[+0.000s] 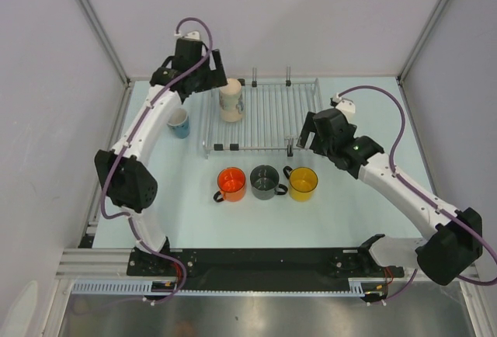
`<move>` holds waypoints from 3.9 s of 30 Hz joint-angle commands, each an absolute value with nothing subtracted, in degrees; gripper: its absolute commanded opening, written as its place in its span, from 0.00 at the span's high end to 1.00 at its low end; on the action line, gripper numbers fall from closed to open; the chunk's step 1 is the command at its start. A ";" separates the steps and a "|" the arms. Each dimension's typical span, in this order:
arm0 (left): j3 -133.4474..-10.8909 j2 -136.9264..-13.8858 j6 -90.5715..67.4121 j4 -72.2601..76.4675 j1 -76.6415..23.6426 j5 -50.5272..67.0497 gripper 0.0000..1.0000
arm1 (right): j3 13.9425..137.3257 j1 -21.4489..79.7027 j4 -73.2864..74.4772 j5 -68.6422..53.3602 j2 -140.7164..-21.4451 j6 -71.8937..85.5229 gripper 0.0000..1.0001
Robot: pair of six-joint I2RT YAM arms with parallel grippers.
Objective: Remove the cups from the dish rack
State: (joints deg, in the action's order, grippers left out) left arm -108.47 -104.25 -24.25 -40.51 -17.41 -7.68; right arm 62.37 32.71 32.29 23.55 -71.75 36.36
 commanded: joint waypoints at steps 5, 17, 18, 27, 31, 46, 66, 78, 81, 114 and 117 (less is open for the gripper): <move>-105.29 -107.66 -17.32 -33.22 -23.81 -17.56 0.00 | 63.11 34.28 33.49 26.19 -70.22 35.33 0.00; -110.03 -116.36 -14.68 -31.03 -26.28 -23.91 0.00 | 63.02 35.07 32.70 24.96 -73.12 35.33 0.00; -110.56 -116.80 -14.59 -31.03 -26.28 -23.82 0.00 | 63.02 35.16 32.35 24.87 -73.39 35.51 0.00; -116.28 -120.85 -15.47 -30.32 -26.28 -21.54 0.00 | 63.81 36.30 31.90 24.70 -76.64 35.33 0.00; -118.03 -122.43 -15.21 -30.15 -26.28 -20.83 0.00 | 63.81 36.21 31.73 24.79 -77.61 35.24 0.00; -118.65 -127.35 -16.96 -30.59 -25.93 -18.99 0.00 | 64.95 35.68 31.90 24.79 -79.01 34.45 0.00; -116.02 -127.53 -19.86 -32.08 -23.38 -10.63 1.00 | 64.25 35.59 32.34 25.05 -77.61 35.42 0.00; -109.95 -115.23 -22.15 -24.61 -24.08 -6.85 1.00 | 65.12 34.54 31.90 25.57 -74.45 34.37 0.00; -110.65 -111.72 -22.59 -24.52 -24.26 -6.51 1.00 | 65.30 34.10 31.99 26.01 -72.87 34.19 0.00; -47.56 -96.50 -82.60 89.09 -18.89 31.99 1.00 | 39.82 21.01 -14.04 -17.83 -54.58 52.37 0.02; -45.63 -95.46 -82.01 89.47 -19.60 32.60 1.00 | 39.46 21.35 -18.88 -19.68 -55.54 53.88 0.03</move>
State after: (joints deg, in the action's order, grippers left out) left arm -46.89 -97.17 -74.83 61.58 -19.25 30.85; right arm 39.88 21.37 -6.17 -11.92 -54.72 49.50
